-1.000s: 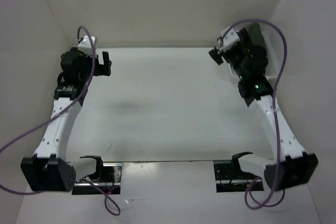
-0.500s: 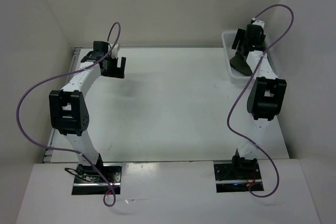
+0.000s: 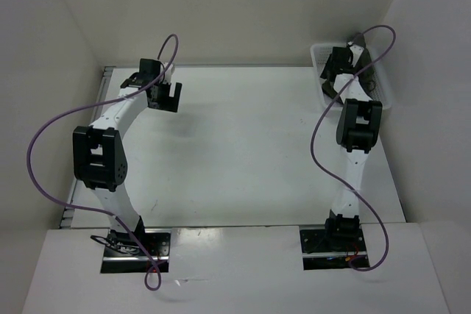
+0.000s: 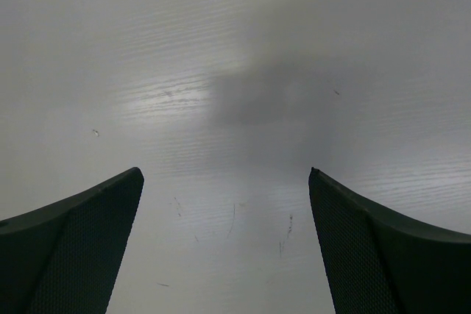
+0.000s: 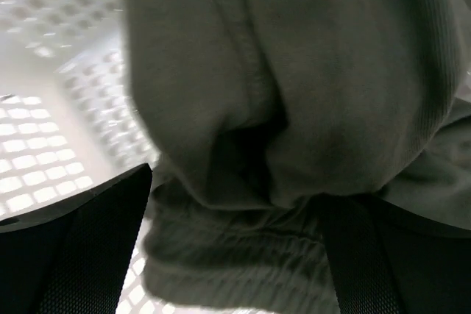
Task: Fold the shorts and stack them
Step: Grab the shorts from the pile
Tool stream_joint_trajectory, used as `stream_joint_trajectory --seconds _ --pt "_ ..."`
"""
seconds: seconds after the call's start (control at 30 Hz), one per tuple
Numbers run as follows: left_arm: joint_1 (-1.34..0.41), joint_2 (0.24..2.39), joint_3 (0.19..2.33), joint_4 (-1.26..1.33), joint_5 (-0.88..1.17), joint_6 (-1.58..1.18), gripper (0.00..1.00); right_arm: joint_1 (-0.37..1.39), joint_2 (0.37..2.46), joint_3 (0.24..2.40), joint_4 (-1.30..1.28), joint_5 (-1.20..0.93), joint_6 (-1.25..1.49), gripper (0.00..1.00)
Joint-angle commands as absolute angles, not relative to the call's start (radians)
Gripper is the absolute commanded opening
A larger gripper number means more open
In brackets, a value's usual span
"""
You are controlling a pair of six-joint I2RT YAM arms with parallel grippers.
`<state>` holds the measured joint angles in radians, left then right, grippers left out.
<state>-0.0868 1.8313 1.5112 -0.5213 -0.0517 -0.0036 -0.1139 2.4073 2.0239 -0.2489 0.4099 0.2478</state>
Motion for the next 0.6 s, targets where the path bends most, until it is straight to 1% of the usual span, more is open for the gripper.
stream_joint_trajectory --seconds 0.0,0.03,0.07,0.13,0.17,0.23,0.27,0.33,0.37,0.4,0.47,0.57 --pt "-0.091 1.829 1.493 -0.520 -0.095 0.000 1.00 -0.115 2.425 2.088 -0.241 0.518 0.282 0.94" --pt "-0.091 1.829 1.482 -0.520 -0.095 0.000 1.00 -0.124 2.437 2.088 -0.241 0.509 0.282 0.94" --pt "-0.091 1.829 1.482 -0.520 -0.095 0.000 1.00 -0.124 2.448 2.088 -0.241 0.500 0.282 0.92" --pt "-0.091 1.829 1.482 -0.520 -0.106 0.000 1.00 -0.124 2.457 2.088 -0.250 0.462 0.282 0.85" --pt "-0.091 1.819 1.482 -0.520 -0.106 0.000 1.00 -0.124 2.457 2.079 -0.250 0.462 0.282 0.72" --pt "-0.091 1.819 1.482 -0.520 -0.106 0.000 1.00 -0.124 2.457 2.079 -0.250 0.453 0.273 0.55" --pt "-0.091 1.810 1.482 -0.520 -0.106 0.000 1.00 -0.124 2.457 2.068 -0.250 0.453 0.259 0.39" --pt "-0.091 1.810 1.482 -0.520 -0.106 0.000 1.00 -0.124 2.448 2.068 -0.250 0.453 0.259 0.25" --pt "-0.091 1.801 1.482 -0.520 -0.106 0.000 1.00 -0.124 2.424 2.068 -0.250 0.453 0.259 0.19" --pt "-0.091 1.801 1.482 -0.520 -0.106 0.000 1.00 -0.124 2.413 2.068 -0.250 0.453 0.259 0.09" --pt "-0.091 1.792 1.482 -0.520 -0.095 0.000 1.00 -0.124 2.367 2.068 -0.270 0.443 0.259 0.00" --pt "-0.091 1.772 1.492 -0.520 -0.075 0.000 1.00 -0.124 2.289 2.068 -0.311 0.443 0.322 0.00"
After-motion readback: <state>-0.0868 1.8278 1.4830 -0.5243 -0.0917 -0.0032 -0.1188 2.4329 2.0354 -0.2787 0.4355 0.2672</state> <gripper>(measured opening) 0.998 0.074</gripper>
